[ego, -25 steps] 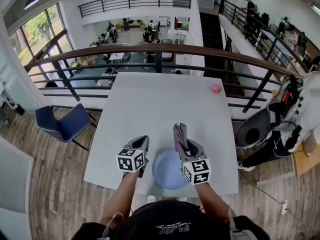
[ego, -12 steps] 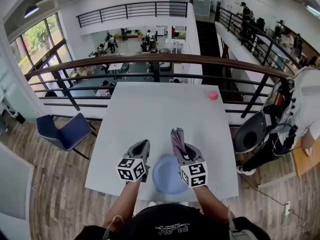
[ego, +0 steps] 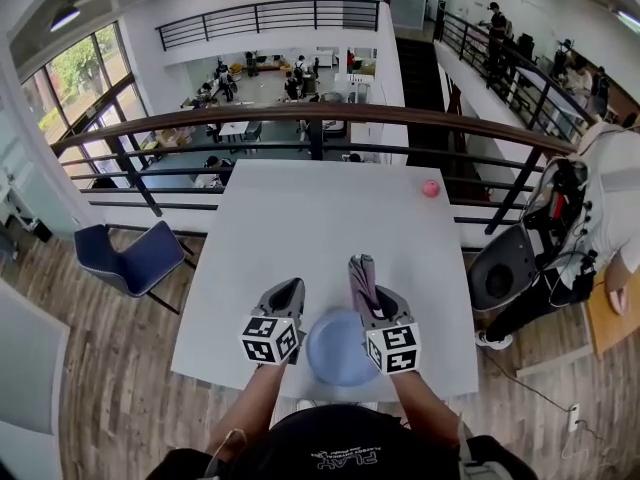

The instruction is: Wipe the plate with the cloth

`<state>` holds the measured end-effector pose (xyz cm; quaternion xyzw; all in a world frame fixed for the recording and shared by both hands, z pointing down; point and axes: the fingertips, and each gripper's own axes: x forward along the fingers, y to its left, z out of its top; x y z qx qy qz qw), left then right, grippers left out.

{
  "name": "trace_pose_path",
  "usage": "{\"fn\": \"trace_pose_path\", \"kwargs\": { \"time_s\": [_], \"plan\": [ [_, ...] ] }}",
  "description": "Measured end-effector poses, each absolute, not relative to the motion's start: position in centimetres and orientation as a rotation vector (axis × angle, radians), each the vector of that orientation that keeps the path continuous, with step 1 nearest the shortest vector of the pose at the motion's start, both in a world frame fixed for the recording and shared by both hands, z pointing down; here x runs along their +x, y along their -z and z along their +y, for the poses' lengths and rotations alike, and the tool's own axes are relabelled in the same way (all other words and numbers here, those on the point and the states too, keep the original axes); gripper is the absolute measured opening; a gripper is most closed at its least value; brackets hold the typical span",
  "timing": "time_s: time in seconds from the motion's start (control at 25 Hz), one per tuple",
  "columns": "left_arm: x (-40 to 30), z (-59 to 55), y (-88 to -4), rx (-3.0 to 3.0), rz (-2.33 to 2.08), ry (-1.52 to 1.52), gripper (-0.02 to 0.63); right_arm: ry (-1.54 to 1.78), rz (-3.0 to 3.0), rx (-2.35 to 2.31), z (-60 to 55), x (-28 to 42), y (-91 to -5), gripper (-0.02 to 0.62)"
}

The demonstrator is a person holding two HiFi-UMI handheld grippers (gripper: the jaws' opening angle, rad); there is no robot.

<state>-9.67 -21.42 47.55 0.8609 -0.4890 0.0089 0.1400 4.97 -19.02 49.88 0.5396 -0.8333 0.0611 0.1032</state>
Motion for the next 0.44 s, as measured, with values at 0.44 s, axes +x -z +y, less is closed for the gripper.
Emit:
{"fn": "trace_pose_path", "kwargs": {
  "time_s": [0.44],
  "plan": [
    [-10.26,-21.14,-48.1,2.482,-1.414,-0.08,0.012,-0.162,-2.448,1.593,-18.58,4.95,-49.53,0.112]
  ]
}}
